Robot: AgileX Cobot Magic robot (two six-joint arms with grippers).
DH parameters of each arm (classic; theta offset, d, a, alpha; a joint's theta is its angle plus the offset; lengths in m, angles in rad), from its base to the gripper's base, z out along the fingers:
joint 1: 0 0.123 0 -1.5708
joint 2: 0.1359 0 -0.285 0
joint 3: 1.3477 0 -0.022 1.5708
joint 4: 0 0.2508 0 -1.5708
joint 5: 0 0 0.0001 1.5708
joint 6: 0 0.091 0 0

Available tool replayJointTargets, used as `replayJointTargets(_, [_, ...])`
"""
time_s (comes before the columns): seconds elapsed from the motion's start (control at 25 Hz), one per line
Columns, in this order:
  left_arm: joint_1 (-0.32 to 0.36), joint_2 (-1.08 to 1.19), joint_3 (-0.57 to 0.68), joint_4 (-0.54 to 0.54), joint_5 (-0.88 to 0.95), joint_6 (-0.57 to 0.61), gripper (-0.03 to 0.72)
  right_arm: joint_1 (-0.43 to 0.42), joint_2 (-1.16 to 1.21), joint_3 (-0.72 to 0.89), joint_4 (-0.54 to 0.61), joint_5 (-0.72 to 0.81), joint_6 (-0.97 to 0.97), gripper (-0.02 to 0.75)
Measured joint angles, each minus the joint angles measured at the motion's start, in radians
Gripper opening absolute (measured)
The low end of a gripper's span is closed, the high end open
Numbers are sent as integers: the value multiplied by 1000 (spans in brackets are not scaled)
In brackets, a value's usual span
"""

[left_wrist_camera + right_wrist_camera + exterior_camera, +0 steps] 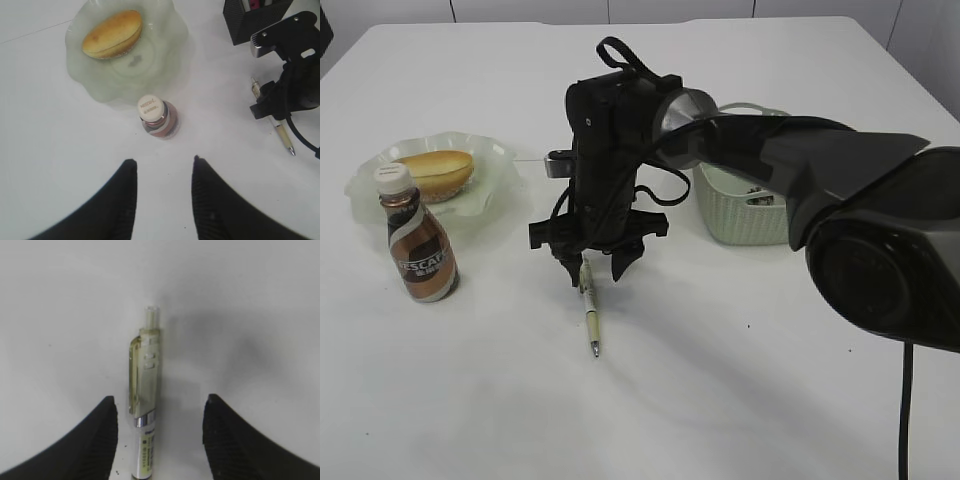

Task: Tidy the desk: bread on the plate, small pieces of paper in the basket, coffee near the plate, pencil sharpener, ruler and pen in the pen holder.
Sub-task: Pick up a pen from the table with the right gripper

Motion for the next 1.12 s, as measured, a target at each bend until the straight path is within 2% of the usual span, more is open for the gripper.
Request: replayJointTargets(1.12, [0,0,0,0,0,10,276,9,24,0,-31,0,-7,405])
